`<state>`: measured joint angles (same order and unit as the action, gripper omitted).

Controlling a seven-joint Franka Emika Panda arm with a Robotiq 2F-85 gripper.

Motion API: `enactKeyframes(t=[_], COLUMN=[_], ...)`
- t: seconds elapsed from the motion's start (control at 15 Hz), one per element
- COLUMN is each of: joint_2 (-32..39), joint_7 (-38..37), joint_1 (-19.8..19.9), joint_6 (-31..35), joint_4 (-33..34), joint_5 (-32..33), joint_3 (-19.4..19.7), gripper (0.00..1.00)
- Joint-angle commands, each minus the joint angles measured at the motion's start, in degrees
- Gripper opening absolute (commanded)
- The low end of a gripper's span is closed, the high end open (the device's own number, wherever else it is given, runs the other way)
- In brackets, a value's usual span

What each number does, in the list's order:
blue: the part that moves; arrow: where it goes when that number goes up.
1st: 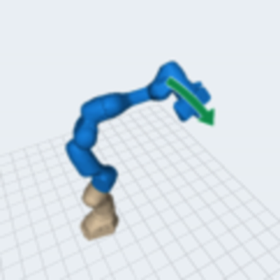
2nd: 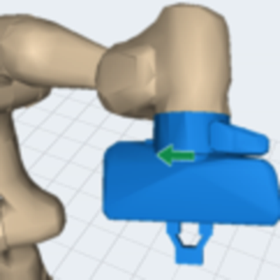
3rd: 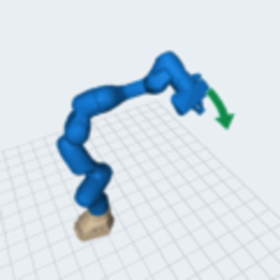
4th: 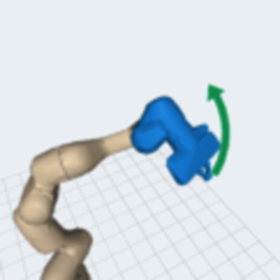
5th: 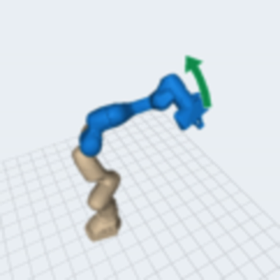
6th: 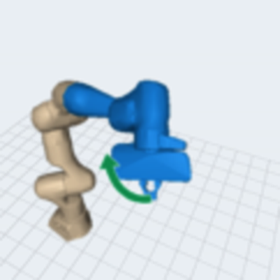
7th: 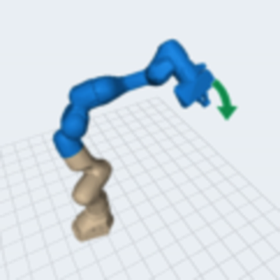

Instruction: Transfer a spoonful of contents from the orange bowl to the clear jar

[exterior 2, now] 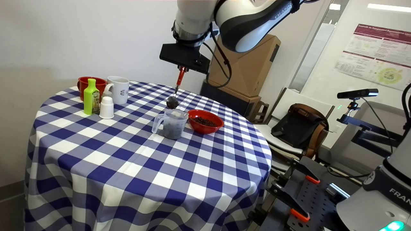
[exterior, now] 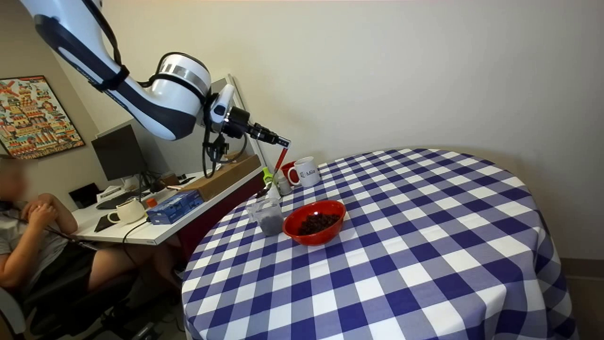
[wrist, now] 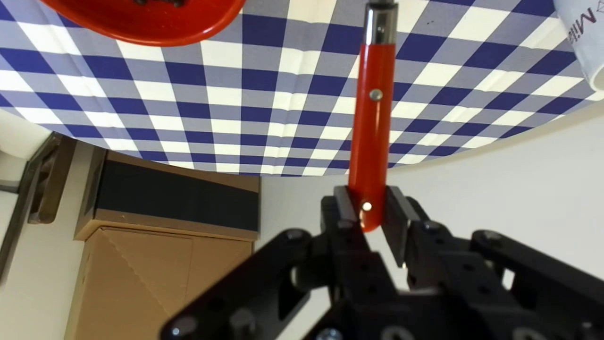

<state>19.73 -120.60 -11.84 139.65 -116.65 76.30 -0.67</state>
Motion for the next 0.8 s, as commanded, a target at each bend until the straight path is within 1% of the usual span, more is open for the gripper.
enactKeyframes(t=[0.0,0.47,0.73], joint_2=[-1.88,-2.08,-2.47], joint_7=[-2.11,-3.03,-4.34], joint_1=[1.05,1.51,1.21], joint_6=[-1.19,-1.86,-2.85], joint_4=[-1.48,-2.0,-3.04], joint_5=[2.93,5.96,9.65], joint_3=[-1.22,-1.75,-2.7], gripper=[0.05,0.05,0.05])
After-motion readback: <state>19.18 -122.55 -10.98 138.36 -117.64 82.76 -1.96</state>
